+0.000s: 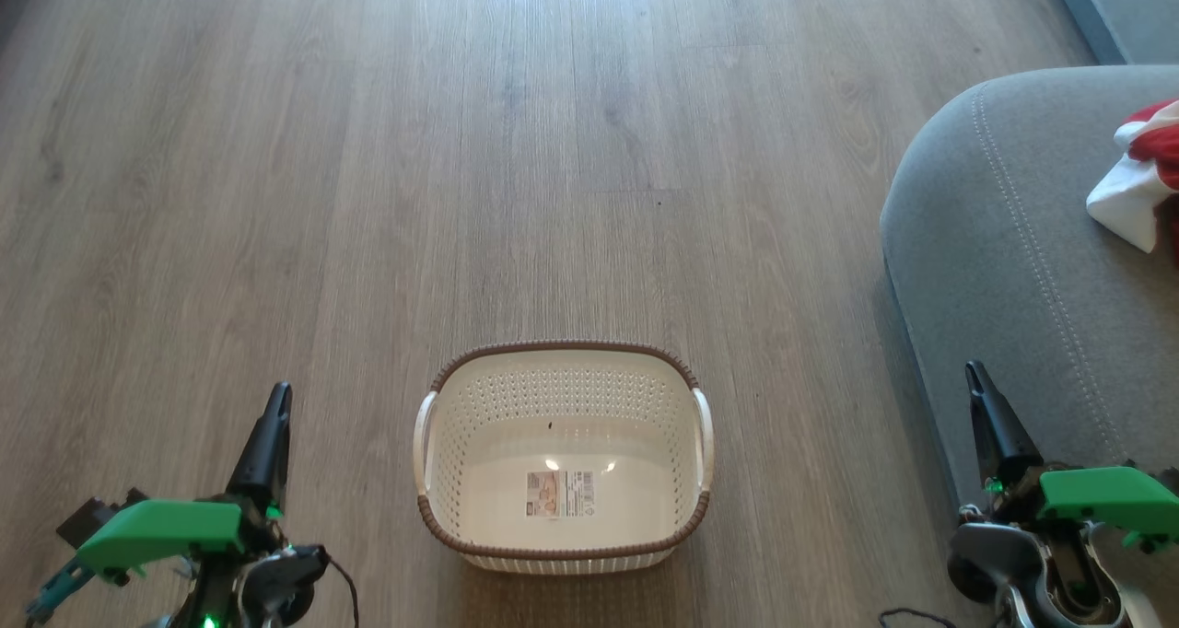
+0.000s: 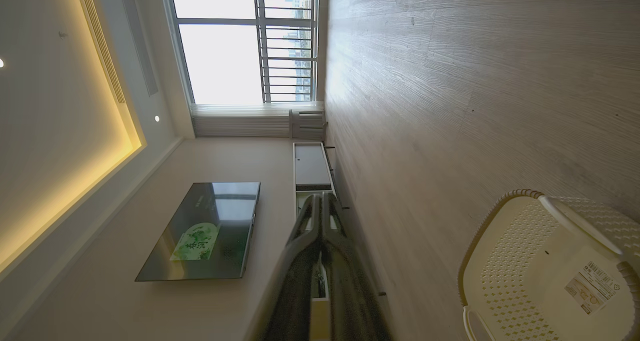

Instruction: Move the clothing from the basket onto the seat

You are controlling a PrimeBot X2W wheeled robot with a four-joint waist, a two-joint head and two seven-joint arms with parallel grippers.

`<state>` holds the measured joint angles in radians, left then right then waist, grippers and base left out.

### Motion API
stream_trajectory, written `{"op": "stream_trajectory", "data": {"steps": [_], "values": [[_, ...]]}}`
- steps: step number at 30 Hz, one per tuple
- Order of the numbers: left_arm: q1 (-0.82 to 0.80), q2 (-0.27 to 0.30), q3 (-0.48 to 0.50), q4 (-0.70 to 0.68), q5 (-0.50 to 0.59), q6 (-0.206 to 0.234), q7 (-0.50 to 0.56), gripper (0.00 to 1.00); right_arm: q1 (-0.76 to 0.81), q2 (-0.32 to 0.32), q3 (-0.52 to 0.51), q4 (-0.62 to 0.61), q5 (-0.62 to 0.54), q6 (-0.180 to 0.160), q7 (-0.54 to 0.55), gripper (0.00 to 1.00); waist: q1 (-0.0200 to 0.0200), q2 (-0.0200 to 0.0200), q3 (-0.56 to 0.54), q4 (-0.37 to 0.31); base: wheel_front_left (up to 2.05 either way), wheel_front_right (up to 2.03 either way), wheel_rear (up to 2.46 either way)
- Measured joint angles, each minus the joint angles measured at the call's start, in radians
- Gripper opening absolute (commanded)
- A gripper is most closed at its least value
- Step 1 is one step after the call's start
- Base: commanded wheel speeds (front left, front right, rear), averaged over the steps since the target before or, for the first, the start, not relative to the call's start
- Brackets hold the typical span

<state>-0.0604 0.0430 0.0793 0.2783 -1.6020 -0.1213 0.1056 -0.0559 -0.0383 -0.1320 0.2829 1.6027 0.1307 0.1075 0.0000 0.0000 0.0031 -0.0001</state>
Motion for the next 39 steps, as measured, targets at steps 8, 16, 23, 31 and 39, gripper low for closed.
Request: {"op": "stream_trajectory", "data": {"steps": [8, 16, 23, 31, 39], "values": [[0.0, 0.0, 0.0, 0.0, 0.0, 0.0, 0.0, 0.0, 0.0, 0.0, 0.0, 0.0, 0.0, 0.0, 0.0, 0.0, 0.0, 0.0, 0.0, 0.0, 0.0, 0.0, 0.0], [0.0, 0.0, 0.0, 0.0, 0.0, 0.0, 0.0, 0.0, 0.0, 0.0, 0.0, 0.0, 0.0, 0.0, 0.0, 0.0, 0.0, 0.0, 0.0, 0.0, 0.0, 0.0, 0.0], [0.0, 0.0, 0.0, 0.0, 0.0, 0.0, 0.0, 0.0, 0.0, 0.0, 0.0, 0.0, 0.0, 0.0, 0.0, 0.0, 0.0, 0.0, 0.0, 0.0, 0.0, 0.0, 0.0], [0.0, 0.0, 0.0, 0.0, 0.0, 0.0, 0.0, 0.0, 0.0, 0.0, 0.0, 0.0, 0.0, 0.0, 0.0, 0.0, 0.0, 0.0, 0.0, 0.0, 0.0, 0.0, 0.0], [0.0, 0.0, 0.0, 0.0, 0.0, 0.0, 0.0, 0.0, 0.0, 0.0, 0.0, 0.0, 0.0, 0.0, 0.0, 0.0, 0.0, 0.0, 0.0, 0.0, 0.0, 0.0, 0.0]]}}
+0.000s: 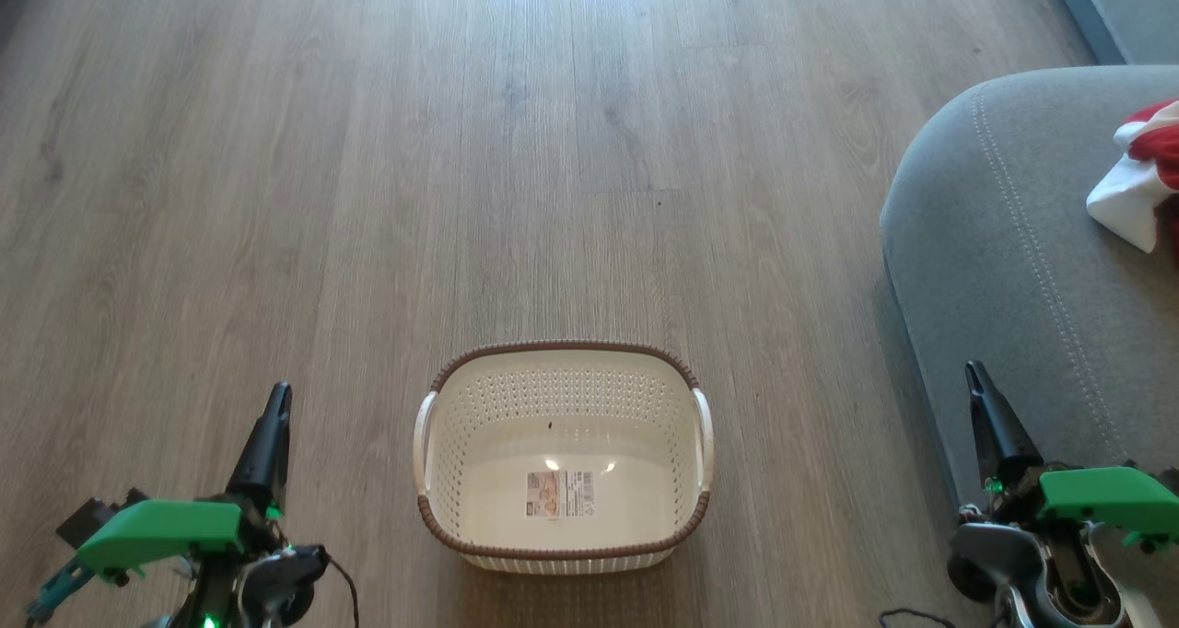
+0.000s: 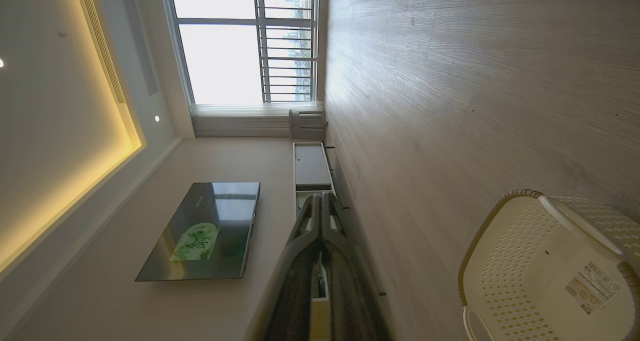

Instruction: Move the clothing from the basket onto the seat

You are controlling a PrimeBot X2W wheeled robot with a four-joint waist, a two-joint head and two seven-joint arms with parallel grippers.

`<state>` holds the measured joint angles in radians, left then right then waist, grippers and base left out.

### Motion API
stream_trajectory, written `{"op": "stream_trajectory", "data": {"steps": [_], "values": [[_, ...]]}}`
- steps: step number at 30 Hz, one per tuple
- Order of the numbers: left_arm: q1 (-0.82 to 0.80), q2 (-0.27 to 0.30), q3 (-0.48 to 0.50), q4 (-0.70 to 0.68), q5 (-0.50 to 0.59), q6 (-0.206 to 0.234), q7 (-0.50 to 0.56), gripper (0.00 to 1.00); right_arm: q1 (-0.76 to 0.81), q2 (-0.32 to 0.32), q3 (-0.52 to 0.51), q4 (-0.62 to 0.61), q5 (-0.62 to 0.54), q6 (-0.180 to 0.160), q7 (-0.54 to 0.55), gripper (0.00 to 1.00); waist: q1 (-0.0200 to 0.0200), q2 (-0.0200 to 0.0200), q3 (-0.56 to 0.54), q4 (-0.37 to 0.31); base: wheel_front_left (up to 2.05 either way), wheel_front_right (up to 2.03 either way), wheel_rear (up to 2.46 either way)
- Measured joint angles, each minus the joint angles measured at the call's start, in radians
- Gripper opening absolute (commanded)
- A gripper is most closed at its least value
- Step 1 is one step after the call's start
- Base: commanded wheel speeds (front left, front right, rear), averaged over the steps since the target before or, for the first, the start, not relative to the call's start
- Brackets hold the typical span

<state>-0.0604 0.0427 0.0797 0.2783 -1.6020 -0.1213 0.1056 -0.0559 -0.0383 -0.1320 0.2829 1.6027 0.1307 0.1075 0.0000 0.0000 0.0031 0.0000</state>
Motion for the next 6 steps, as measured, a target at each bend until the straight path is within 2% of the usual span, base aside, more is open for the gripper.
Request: {"op": "stream_trajectory", "data": {"steps": [6], "values": [[0.0, 0.0, 0.0, 0.0, 0.0, 0.0, 0.0, 0.0, 0.0, 0.0, 0.0, 0.0, 0.0, 0.0, 0.0, 0.0, 0.0, 0.0, 0.0, 0.0, 0.0, 0.0, 0.0]]}}
